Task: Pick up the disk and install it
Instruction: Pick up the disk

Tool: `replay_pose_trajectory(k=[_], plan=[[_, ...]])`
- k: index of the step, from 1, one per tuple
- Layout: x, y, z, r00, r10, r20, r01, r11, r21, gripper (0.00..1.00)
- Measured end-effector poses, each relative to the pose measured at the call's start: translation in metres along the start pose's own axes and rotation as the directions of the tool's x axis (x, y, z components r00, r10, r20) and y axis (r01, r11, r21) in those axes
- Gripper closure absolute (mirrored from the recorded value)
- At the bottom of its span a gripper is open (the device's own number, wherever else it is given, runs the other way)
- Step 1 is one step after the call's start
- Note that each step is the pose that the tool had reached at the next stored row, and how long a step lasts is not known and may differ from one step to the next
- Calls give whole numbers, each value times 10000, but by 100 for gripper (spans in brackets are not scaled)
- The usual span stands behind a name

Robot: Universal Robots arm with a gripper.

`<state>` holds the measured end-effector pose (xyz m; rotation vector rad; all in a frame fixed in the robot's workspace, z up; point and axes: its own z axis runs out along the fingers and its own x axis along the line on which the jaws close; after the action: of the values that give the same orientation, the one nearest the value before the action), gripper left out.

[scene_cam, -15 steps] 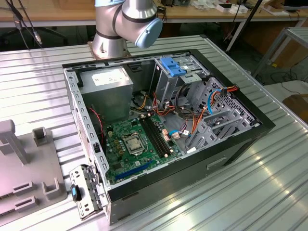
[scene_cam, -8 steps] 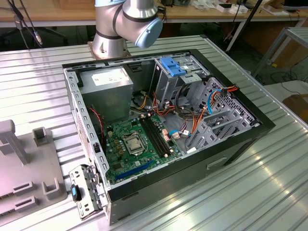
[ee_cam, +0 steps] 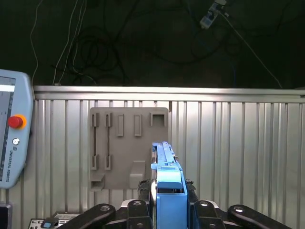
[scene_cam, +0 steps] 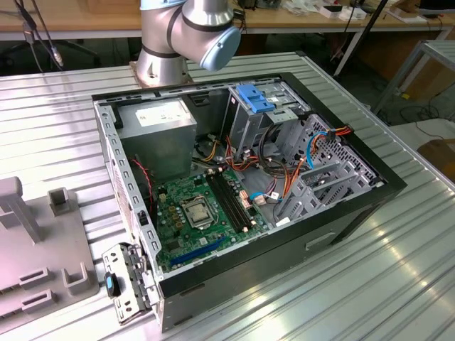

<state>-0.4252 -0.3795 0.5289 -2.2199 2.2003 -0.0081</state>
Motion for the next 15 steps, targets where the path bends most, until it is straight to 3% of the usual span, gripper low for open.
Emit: replay_pose_trajectory(k=[10,12,15], plan=[[2,-187,3,10000,0,0,0,10000,0,63],[2,-261,4,10000,0,0,0,10000,0,63],[3,-319,5,10000,-1,0,1,10000,0,63]])
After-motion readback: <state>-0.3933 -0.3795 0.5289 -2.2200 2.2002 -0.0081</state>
